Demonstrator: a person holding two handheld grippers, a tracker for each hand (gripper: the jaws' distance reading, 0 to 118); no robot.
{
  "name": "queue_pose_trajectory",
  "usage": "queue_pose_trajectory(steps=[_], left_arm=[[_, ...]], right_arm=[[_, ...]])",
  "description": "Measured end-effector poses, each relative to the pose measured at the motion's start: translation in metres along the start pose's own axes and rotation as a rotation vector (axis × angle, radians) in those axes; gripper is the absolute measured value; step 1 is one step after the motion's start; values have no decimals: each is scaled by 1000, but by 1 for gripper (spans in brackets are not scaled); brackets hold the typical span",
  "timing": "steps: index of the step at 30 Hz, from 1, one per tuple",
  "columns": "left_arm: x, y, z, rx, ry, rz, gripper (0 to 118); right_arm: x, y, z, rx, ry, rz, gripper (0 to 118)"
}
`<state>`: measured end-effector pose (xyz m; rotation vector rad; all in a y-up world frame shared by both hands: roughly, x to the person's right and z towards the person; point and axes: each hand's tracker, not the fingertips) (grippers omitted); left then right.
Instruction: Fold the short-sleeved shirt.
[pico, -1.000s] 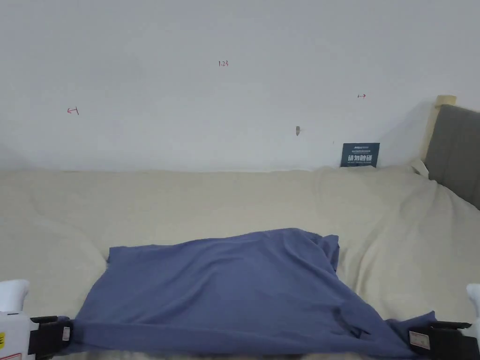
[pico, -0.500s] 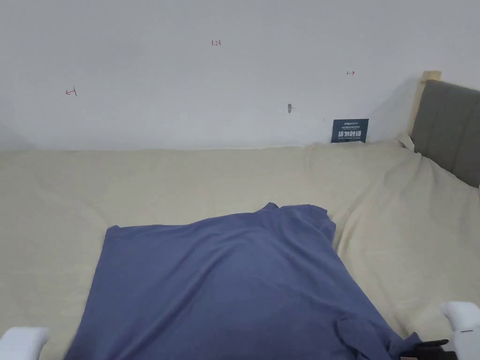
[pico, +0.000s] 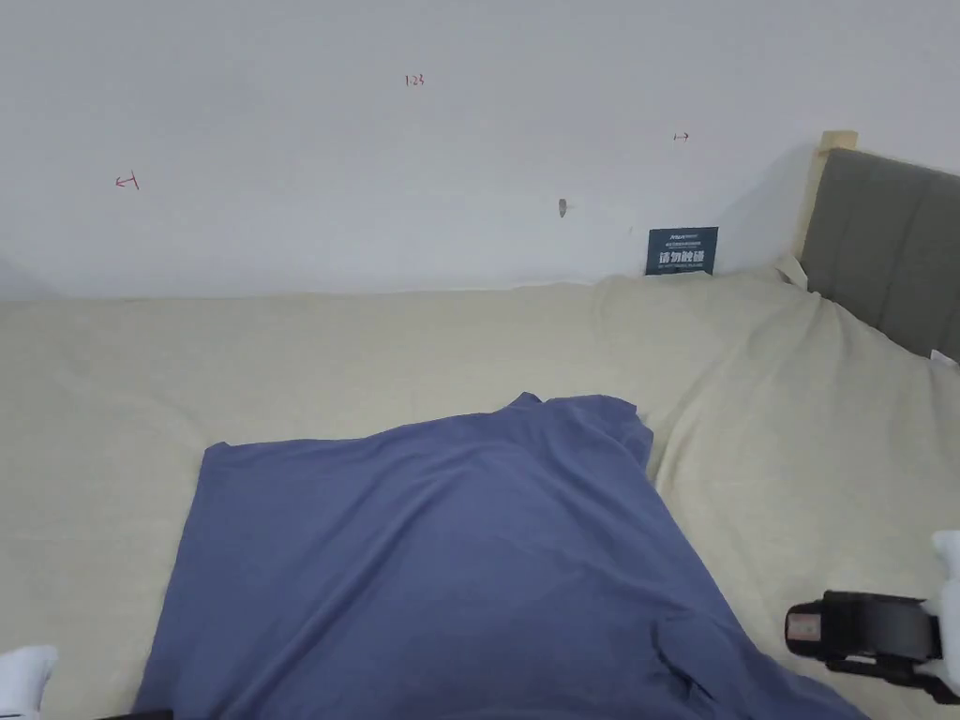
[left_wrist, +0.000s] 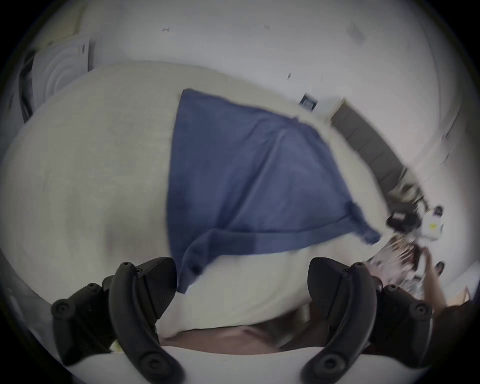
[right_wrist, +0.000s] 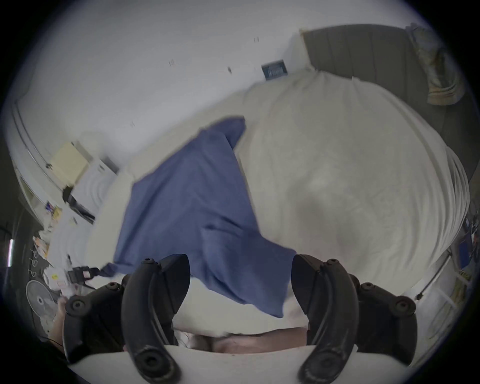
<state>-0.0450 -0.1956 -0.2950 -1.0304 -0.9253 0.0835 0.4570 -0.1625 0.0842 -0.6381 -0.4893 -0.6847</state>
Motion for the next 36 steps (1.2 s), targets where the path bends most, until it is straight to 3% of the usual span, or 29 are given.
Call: queue_pose_trajectory(steps=[2, 5, 6, 7, 8, 9, 10, 13, 16, 19, 20, 22, 23, 24, 26, 27, 29, 35, 36], left_arm=[[18, -3, 15, 100, 1, -17, 105], [51, -12, 35, 221, 115, -124, 102], [58, -16, 40, 259, 124, -156, 89], [67, -22, 44, 298, 136, -179, 67], [73, -26, 47, 333, 148, -184, 30], [77, -28, 47, 341, 163, -178, 0], [80, -32, 51, 381, 181, -166, 0], [83, -35, 59, 375, 168, -159, 0], [81, -14, 71, 384, 281, -176, 0], [50, 31, 49, 22, 384, -112, 0], [35, 38, 35, -116, 367, -70, 0], [10, 44, 12, -202, 282, -43, 0], [-1, 46, 3, -210, 263, -12, 1], [-7, 48, -5, -229, 281, 0, 26], [-15, 49, -17, -230, 289, -8, 104], [-17, 47, -23, -228, 294, -16, 116], [-21, 52, -29, -165, 291, -34, 113], [-22, 51, -52, -257, 332, -29, 113], [-21, 49, -54, -284, 328, -41, 107]], right_arm=[[-21, -4, 22, 88, 66, 8, 83], [-42, -12, 39, 166, 144, 21, 83], [-48, -16, 41, 186, 155, 32, 77], [-54, -21, 42, 219, 148, 55, 58], [-63, -26, 41, 248, 127, 74, 21], [-70, -30, 39, 265, 106, 85, 0], [-66, -32, 37, 270, 76, 105, 0], [-67, -29, 31, 231, 157, 66, 0], [-68, -26, 32, 217, 164, 54, 0], [-71, -26, 31, 192, 170, 68, 0], [-71, -25, 29, 180, 183, 72, 0], [-75, -29, 27, 161, 203, 80, 0], [-76, -31, 24, 150, 203, 82, 0], [-76, -33, 22, 139, 202, 83, 0], [-78, -38, 17, 109, 211, 78, 0], [-78, -40, 15, 94, 216, 72, 0], [-78, -43, 9, 62, 225, 63, 0], [-82, -44, -5, 9, 215, 82, 0], [-83, -43, -6, 9, 213, 89, 0]])
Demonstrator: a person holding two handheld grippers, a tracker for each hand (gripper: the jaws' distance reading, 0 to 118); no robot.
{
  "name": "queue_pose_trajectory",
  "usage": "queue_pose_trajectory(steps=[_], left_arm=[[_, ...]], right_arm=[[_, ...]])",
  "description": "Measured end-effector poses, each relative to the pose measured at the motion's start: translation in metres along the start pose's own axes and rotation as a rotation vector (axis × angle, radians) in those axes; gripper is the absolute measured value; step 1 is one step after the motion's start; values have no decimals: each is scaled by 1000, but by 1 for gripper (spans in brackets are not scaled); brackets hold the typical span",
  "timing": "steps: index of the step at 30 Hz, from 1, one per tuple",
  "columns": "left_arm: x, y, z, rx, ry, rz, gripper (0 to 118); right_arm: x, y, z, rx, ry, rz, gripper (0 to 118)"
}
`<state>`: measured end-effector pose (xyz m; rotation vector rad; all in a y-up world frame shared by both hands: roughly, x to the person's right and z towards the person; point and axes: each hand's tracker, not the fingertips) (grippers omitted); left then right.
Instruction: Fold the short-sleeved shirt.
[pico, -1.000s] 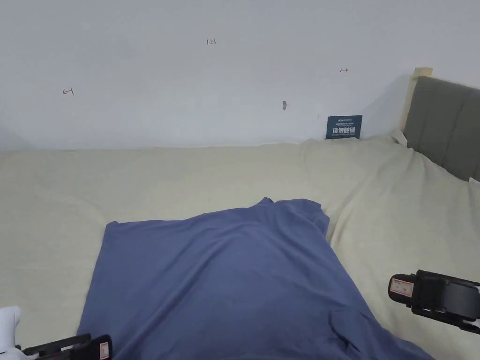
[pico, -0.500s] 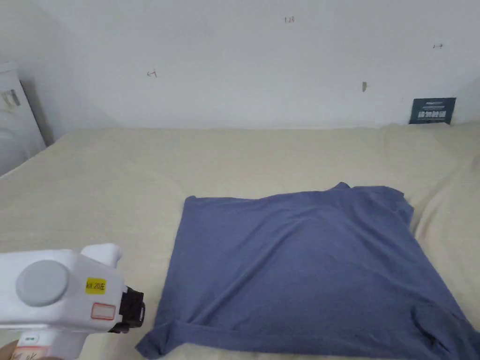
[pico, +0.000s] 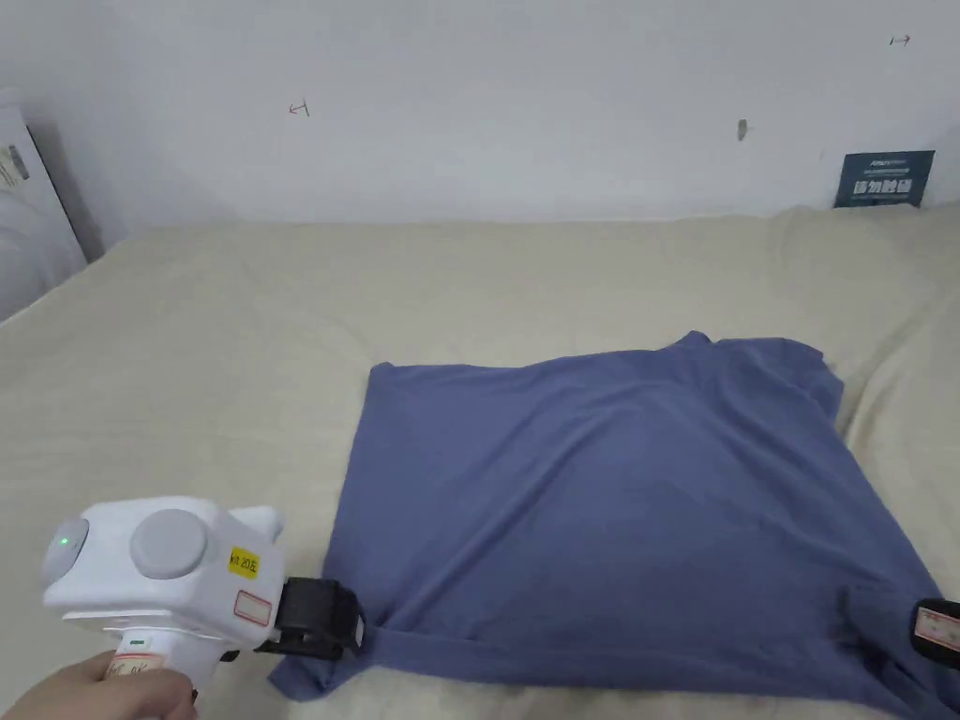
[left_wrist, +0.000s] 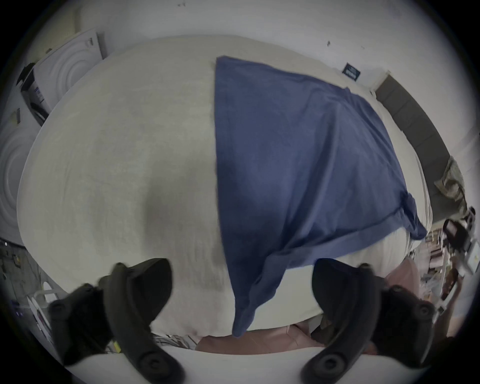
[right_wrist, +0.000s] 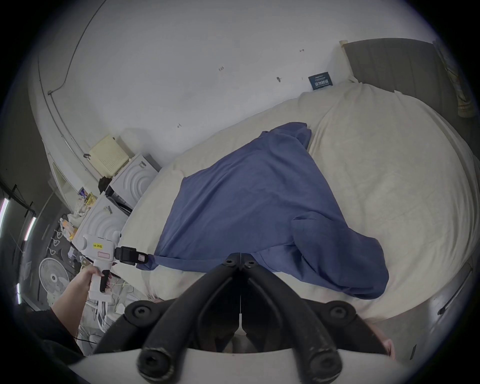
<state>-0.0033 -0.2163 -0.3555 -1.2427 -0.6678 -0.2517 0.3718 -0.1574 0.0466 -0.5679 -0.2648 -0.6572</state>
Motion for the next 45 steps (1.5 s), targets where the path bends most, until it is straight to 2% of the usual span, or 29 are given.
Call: queue_pose_trajectory(steps=[1, 2, 3, 4, 6, 11, 15, 16, 17, 18, 19, 20, 22, 24, 27, 28, 29, 30, 32, 36, 37, 39, 42, 45], left_arm=[[4, -2, -1, -8, -2, -36, 90], [9, -4, -1, -9, 12, -69, 62], [12, -14, 0, -10, 27, -86, 25], [15, -19, 0, -2, 25, -92, 11], [16, -24, 5, 41, -15, -88, 3], [11, -34, 23, 137, -52, -38, 2], [17, -40, 30, 145, -51, -57, 2], [18, -41, 32, 151, -49, -62, 2], [19, -43, 33, 154, -48, -64, 2], [21, -44, 34, 162, -50, -65, 2], [23, -44, 34, 165, -58, -60, 2], [24, -46, 35, 175, -64, -56, 2], [27, -48, 36, 181, -64, -55, 2], [29, -49, 35, 181, -63, -58, 2], [31, -49, 31, 171, -54, -60, 2], [31, -51, 31, 169, -43, -62, 2], [30, -53, 30, 166, -37, -63, 2], [30, -52, 28, 162, -33, -62, 2], [28, -53, 26, 154, -30, -54, 2], [26, -57, 31, 163, -38, -48, 2], [25, -60, 34, 177, -37, -48, 2], [25, -60, 41, 235, -11, -59, 2], [26, -65, 55, 323, -28, -53, 2], [33, -56, 64, 364, 6, -106, 2]], right_arm=[[0, 1, 0, -1, -2, 8, 0], [-1, 2, -3, -4, -5, 14, 0], [0, 4, -4, -7, -6, 17, 0], [0, 5, -4, -9, -7, 19, 0], [2, 8, -7, -12, -4, 17, 0], [13, 17, 3, 21, -19, 48, 0], [47, 26, -2, -122, -172, 102, 0], [57, 25, -5, -159, -201, 106, 6], [66, 23, -8, -193, -236, 109, 29], [76, 21, -14, -214, -265, 102, 71], [84, 19, -18, -254, -296, 91, 90], [94, 16, -23, -292, -316, 61, 91], [114, 12, -33, -318, -305, -2, 91], [124, 10, -38, -328, -343, -55, 91], [133, 8, -43, -322, -357, -57, 89], [136, 8, -42, -311, -344, -74, 77], [137, 8, -41, -298, -335, -86, 46], [132, 5, -45, -294, -343, -91, 0], [131, 3, -44, -290, -310, -115, 0], [115, 3, -34, -276, -308, -6, 0], [110, 5, -29, -268, -310, -5, 0], [106, 8, -17, -235, -300, -28, 0], [101, 17, 0, -169, -251, -105, 0], [94, 29, 9, -155, -227, -105, 0]])
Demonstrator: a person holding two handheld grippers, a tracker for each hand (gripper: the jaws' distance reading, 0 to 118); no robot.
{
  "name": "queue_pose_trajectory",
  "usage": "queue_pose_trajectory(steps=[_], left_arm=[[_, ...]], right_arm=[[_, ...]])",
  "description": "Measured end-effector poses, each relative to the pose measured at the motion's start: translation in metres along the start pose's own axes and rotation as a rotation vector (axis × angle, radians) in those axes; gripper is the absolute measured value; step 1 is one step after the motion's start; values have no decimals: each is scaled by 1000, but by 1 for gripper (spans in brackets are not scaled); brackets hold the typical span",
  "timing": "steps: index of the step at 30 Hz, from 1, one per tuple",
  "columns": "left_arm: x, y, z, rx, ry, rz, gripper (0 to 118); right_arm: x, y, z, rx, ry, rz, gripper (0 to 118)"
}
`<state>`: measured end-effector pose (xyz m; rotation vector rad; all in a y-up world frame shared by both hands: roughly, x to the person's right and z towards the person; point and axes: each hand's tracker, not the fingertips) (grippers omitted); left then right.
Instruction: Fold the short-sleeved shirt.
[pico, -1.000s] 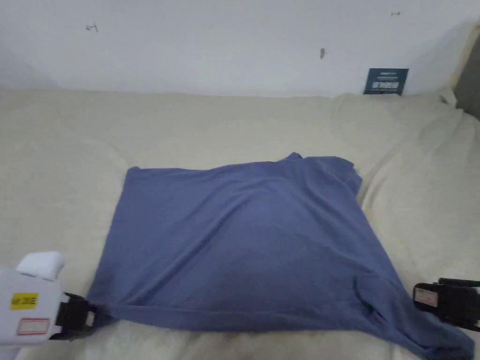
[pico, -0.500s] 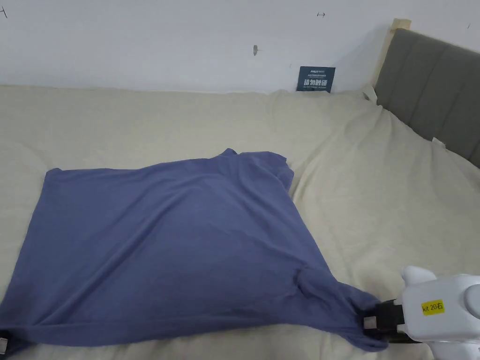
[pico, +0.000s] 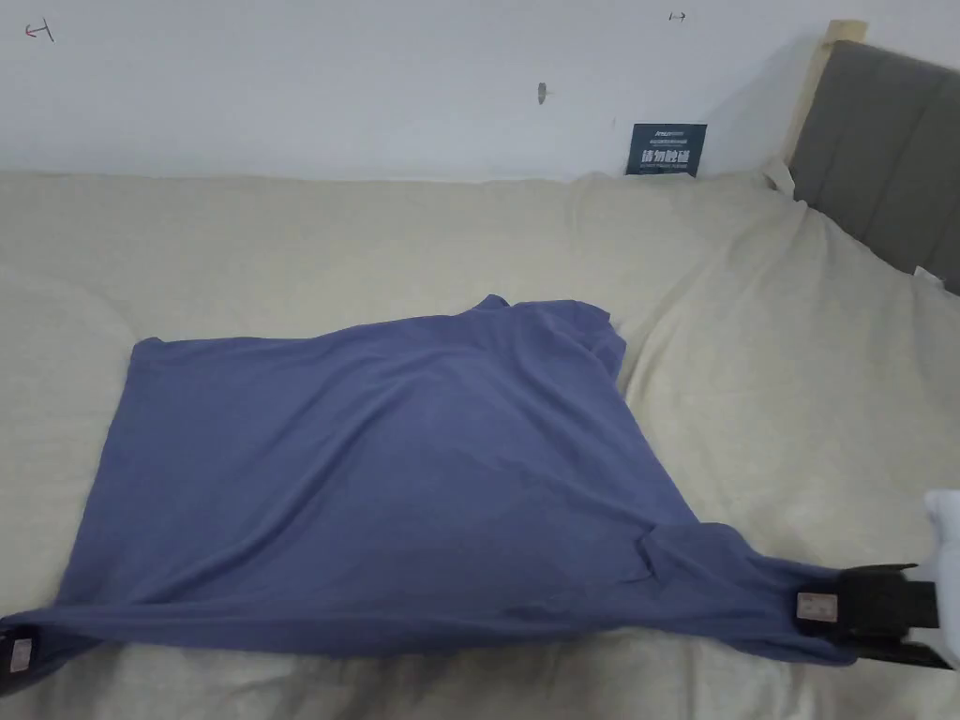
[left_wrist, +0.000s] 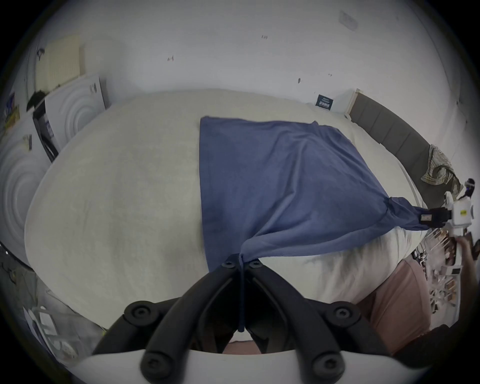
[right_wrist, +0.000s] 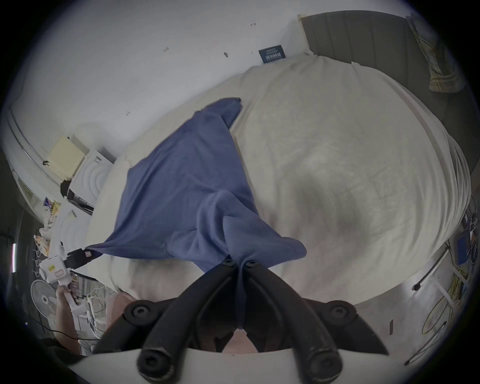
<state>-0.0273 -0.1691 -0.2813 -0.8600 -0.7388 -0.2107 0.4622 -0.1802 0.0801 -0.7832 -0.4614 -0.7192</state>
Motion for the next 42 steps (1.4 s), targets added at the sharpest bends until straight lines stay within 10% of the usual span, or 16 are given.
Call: queue_pose_trajectory(steps=[14, 23, 26, 27, 28, 30, 39, 41, 42], left_arm=[[-38, 117, -98, -85, 19, 62, 2], [-58, 146, -189, -172, 14, 63, 4], [-63, 147, -195, -159, -20, 97, 70], [-65, 146, -195, -147, -32, 116, 111], [-66, 145, -192, -131, -45, 138, 118], [-64, 144, -175, -50, -90, 160, 115], [-33, 93, -64, 139, -125, 182, 105], [-24, 70, -38, 207, -134, 201, 91], [-23, 62, -27, 222, -83, 142, 47]], right_arm=[[-34, 168, -76, -63, -33, -100, 0], [-67, 233, -199, -140, -197, 3, 0], [-62, 231, -213, -110, -185, -11, 18], [-61, 229, -211, -63, -157, -6, 54], [-61, 226, -207, -24, -152, 8, 82], [-60, 214, -193, 27, -133, 31, 96], [-75, 120, -58, 297, 144, 110, 93], [-80, 89, -36, 350, 175, 112, 92], [-81, 76, -26, 361, 184, 109, 92]])
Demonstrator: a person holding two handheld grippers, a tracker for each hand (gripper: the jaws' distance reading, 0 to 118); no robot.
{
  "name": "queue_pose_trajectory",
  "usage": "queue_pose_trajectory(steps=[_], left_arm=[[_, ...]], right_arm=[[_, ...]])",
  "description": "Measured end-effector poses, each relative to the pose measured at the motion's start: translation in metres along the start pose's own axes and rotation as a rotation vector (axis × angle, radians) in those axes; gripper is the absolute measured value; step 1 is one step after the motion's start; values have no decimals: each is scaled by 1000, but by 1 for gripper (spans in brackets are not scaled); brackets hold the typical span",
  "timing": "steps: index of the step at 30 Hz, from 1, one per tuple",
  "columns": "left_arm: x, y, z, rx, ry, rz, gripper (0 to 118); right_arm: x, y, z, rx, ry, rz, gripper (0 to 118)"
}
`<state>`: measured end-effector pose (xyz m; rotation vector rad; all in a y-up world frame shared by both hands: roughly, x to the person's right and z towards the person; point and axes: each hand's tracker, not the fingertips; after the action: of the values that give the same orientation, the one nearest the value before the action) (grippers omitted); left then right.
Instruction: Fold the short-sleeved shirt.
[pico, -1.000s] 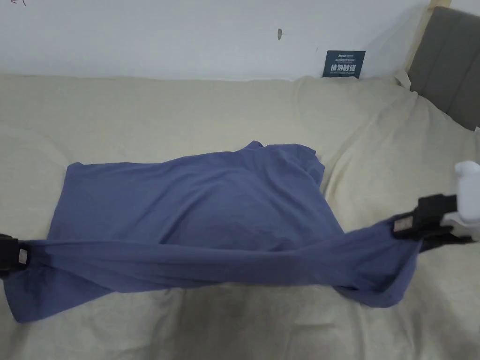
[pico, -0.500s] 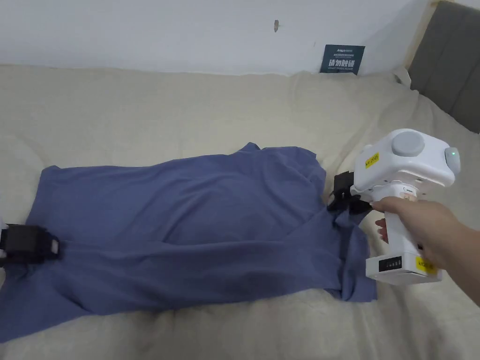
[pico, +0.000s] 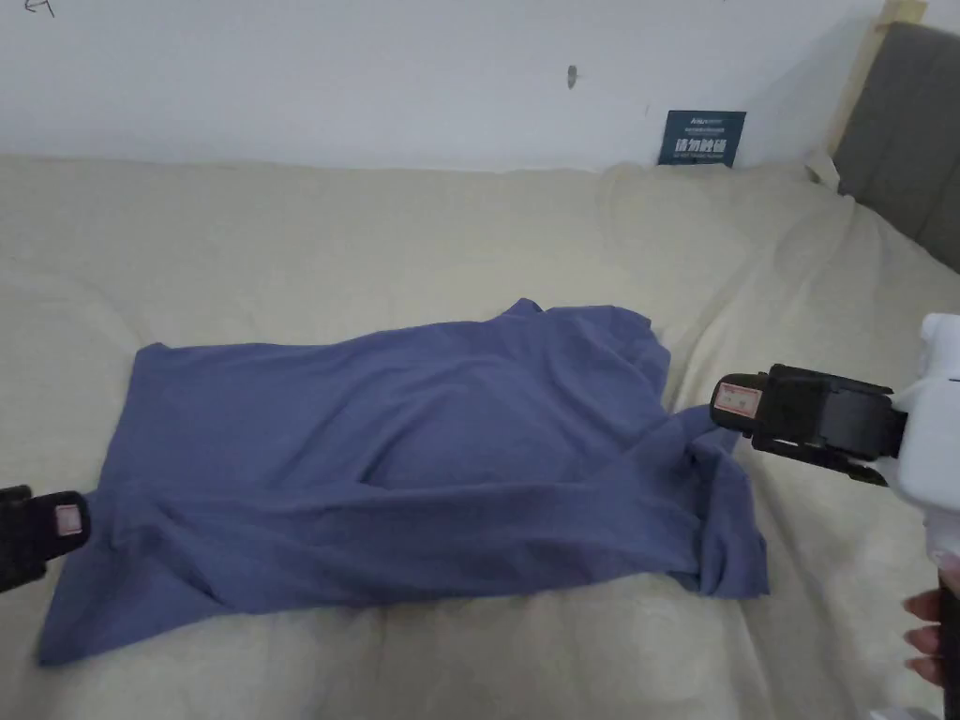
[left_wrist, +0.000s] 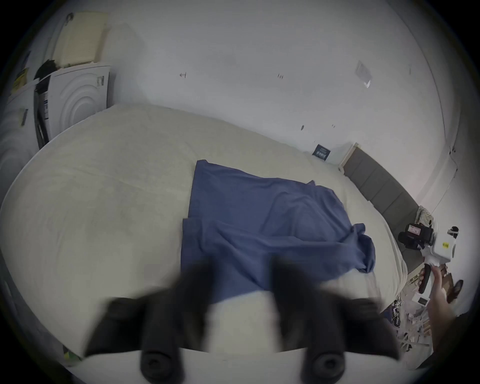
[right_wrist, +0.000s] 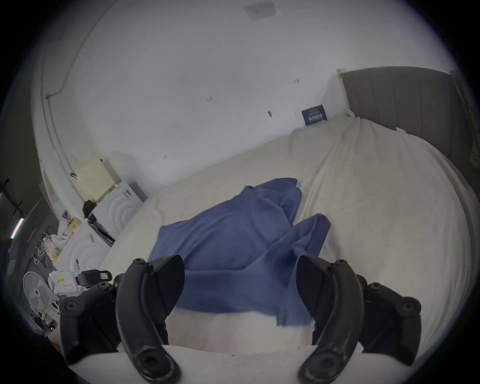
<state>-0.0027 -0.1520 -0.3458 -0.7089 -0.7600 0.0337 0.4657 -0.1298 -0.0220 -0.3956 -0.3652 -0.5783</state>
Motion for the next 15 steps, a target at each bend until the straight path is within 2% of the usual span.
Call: queue_pose_trajectory(steps=[1, 2, 3, 4, 5, 8, 11, 13, 15], left_arm=[[5, -8, 8, 5, 10, 1, 6], [9, -13, 19, 52, 43, -7, 0], [9, -20, 25, 32, 35, -8, 0], [14, -29, 29, -27, -32, 108, 0], [16, -32, 34, -16, -26, 110, 0], [16, -36, 42, 9, -22, 123, 0], [17, -37, 43, 25, -12, 138, 0], [13, -37, 41, 41, 4, 121, 0], [12, -37, 40, 41, 20, 110, 0]], right_arm=[[-4, -7, 11, -7, 1, -2, 91], [-6, -13, 19, -6, 6, 0, 88], [-9, -21, 24, 4, 2, 9, 64], [-12, -25, 29, 23, -20, 23, 20], [-14, -27, 33, 17, -71, 46, 0], [-12, -21, 27, -26, -56, -10, 0], [-7, -13, 20, -47, -108, 3, 0], [-4, 0, 8, -102, -98, 15, 0], [8, 4, -6, -174, -83, -5, 0]])
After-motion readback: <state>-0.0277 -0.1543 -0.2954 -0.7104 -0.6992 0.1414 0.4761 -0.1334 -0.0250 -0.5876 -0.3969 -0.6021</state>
